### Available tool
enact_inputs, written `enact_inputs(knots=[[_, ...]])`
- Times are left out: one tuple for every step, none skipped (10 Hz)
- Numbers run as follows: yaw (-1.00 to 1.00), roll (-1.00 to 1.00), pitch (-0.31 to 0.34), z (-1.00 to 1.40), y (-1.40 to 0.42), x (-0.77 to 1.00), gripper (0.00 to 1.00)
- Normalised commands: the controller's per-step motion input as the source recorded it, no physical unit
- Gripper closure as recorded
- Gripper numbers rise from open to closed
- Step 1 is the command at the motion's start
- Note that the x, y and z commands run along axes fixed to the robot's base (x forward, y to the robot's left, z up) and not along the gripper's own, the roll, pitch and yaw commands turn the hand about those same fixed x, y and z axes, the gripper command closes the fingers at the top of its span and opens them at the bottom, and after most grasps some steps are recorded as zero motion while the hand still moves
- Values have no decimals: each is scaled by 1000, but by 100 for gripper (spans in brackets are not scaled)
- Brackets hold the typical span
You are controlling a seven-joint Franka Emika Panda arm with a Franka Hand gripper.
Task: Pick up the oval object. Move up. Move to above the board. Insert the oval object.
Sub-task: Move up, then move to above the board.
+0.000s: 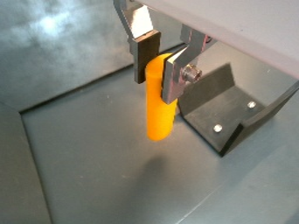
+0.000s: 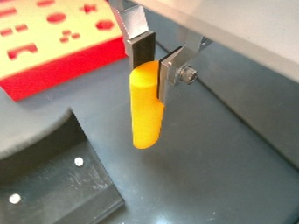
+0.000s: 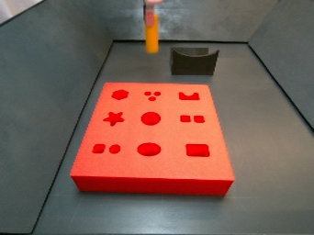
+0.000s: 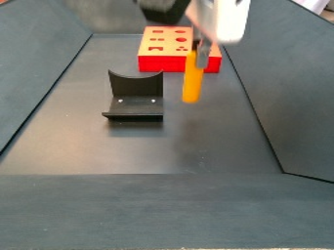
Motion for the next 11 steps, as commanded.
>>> enact_inputs(knots=[[8,36,89,217,-18,25,100],[423,-26,111,1000,-317,186,100],[402,-20,120,1000,-325,189,100],[299,-11,128,1000,-289,169,100],[173,5,104,1000,-248,149,100],[130,11,95,1000,-241,142,100],[68,25,91,1000,-204,125,100],[52,29,91,1000,-193,120,100],[38,36,96,946,-149,100,100],[34,39,98,830,-114,81,100],[29,44,97,596,-68,48,100]])
